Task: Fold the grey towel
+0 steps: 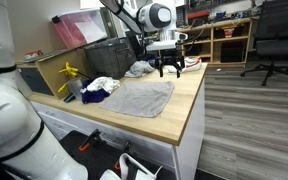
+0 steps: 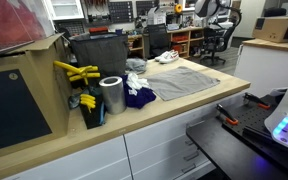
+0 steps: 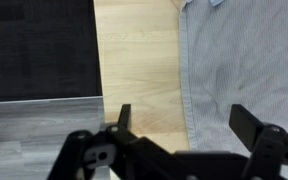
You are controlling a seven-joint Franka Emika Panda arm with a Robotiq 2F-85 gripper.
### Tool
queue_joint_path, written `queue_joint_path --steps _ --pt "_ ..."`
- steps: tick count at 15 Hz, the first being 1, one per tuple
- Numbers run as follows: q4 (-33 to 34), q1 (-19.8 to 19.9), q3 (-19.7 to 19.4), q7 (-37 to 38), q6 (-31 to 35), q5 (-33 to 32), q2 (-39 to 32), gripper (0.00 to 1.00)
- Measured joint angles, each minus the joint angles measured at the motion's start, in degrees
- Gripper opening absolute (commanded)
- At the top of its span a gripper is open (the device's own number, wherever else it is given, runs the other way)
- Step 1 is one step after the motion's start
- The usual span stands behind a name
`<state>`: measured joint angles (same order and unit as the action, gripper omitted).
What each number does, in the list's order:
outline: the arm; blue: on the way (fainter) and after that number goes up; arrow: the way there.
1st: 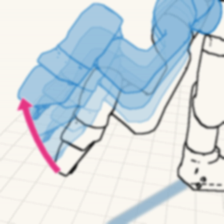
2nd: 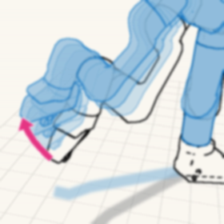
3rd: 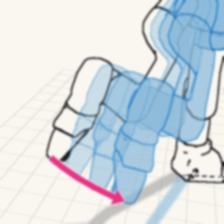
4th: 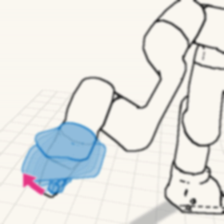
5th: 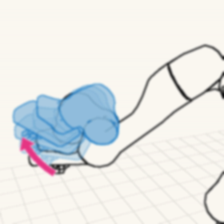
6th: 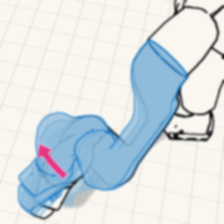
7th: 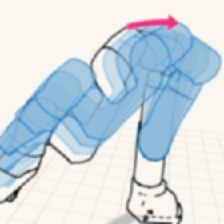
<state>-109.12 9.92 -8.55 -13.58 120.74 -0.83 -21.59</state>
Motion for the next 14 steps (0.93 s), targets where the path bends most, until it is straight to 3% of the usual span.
queue_joint_path --steps 7,14 --pt "19.79 -1.45 3.42 0.04 -5.04 -4.85 -17.31 1.00" --pt "40.41 -2.17 4.79 -2.43 -17.11 -5.85 -31.30 1.00"
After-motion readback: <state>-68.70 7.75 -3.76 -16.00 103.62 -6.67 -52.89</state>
